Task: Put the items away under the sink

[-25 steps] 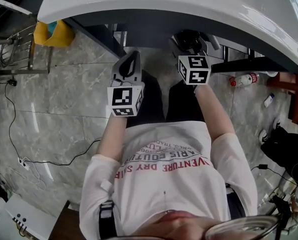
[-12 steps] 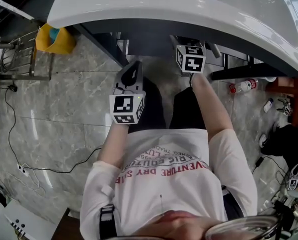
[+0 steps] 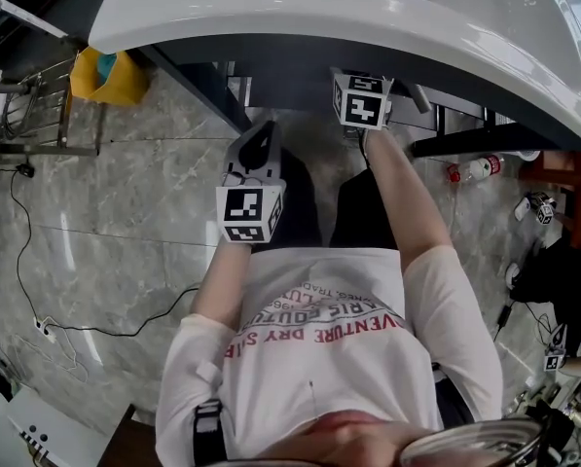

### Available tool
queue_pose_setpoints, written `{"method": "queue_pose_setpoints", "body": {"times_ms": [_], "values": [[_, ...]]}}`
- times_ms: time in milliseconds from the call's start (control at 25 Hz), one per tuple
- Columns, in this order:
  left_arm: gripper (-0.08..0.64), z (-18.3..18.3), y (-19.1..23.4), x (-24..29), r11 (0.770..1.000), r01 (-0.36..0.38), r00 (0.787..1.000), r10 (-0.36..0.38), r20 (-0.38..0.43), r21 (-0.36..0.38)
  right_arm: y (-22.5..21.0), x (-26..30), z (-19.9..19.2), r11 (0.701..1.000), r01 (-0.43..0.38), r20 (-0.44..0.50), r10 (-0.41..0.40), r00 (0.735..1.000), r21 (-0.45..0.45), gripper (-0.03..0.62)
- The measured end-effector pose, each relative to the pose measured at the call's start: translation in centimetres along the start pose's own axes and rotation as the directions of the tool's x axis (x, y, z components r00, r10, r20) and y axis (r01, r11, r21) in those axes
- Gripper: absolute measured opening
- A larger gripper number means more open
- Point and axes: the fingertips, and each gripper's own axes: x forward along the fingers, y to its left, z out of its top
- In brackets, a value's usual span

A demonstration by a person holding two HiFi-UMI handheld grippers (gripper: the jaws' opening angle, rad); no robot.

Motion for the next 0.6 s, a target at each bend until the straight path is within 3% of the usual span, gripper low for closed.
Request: {"method": "queue_pose_setpoints", "body": {"times_ms": [240, 360, 600], "values": [[0.028, 1.3, -0.5, -0.3, 1.0, -0.004, 0.999, 0.003, 0.036, 0.02, -0.1, -0.6, 0.8, 0.997, -0.059, 0.058, 0.056, 0.997, 0.05, 0.371], [0.028, 1.2, -1.1, -0.3, 1.0, -0.004, 0.999, 0.004, 0.033, 0.026, -0.7, -2.0, 0.5, 0.998, -0.051, 0.083, 0.046, 0.995, 0.048, 0.376], [0.028, 2.2, -3.1, -0.1, 1.0, 0.019, 0.997, -0.02, 0.071, 0.017, -0.7, -8.1, 1.9, 0.995, -0.09, 0.244, 0.077, 0.967, 0.04, 0.376]]}}
